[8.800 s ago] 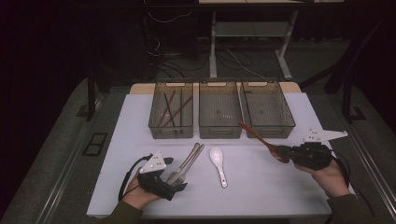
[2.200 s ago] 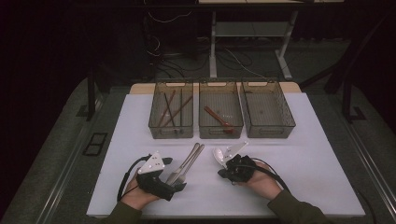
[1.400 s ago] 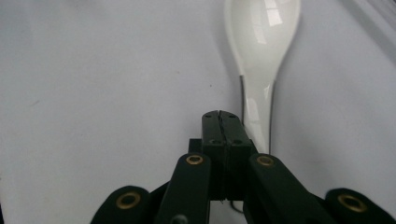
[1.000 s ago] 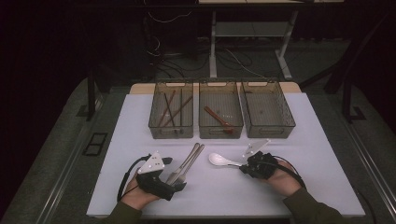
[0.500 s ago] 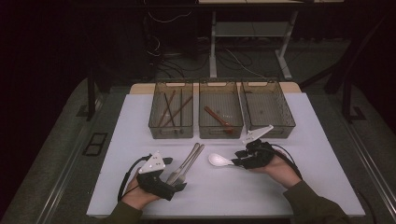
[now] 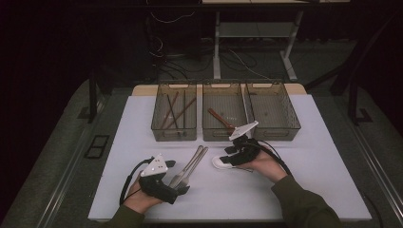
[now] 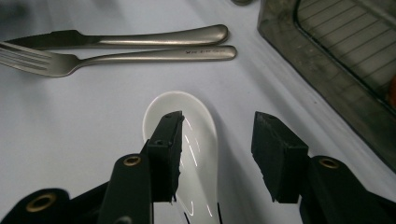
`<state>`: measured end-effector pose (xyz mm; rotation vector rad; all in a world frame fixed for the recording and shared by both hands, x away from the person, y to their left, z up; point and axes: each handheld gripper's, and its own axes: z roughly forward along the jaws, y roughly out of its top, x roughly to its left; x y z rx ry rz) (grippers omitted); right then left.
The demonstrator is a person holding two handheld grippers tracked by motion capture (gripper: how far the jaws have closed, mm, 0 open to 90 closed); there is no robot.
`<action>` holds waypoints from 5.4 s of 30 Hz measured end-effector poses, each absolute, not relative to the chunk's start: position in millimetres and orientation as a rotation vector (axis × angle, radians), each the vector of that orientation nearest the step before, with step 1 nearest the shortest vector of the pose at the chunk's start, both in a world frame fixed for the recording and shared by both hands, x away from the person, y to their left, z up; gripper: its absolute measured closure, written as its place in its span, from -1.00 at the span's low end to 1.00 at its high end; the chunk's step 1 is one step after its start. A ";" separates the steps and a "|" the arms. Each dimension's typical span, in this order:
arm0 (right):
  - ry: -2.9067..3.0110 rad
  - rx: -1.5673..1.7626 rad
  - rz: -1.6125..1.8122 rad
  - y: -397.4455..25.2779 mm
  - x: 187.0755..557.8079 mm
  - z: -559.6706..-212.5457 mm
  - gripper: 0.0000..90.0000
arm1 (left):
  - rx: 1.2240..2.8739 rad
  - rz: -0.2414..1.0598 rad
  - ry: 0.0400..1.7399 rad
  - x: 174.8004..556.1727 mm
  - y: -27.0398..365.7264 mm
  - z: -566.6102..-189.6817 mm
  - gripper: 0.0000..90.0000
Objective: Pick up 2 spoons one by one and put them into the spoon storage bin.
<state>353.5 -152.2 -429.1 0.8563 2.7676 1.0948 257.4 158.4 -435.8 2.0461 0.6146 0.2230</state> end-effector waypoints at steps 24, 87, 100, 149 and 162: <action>2.871 0.668 0.979 -140.9 339.3 -438.2 0.27 | 2.053 0.220 0.617 258.2 158.6 -437.0 -1.00; 2.653 0.829 1.166 -185.8 340.7 -396.3 0.86 | 2.050 0.214 0.609 259.0 158.1 -436.7 -1.00; 2.552 0.888 1.237 -198.5 349.4 -377.8 0.87 | 2.053 0.217 0.607 259.2 157.4 -437.2 -1.00; 2.351 1.037 1.187 -155.5 460.1 -343.4 0.87 | 2.038 0.216 0.604 258.5 158.9 -435.4 -1.00; 2.428 1.047 1.105 -144.5 463.4 -361.8 0.87 | 2.031 0.212 0.608 257.9 158.4 -435.4 -1.00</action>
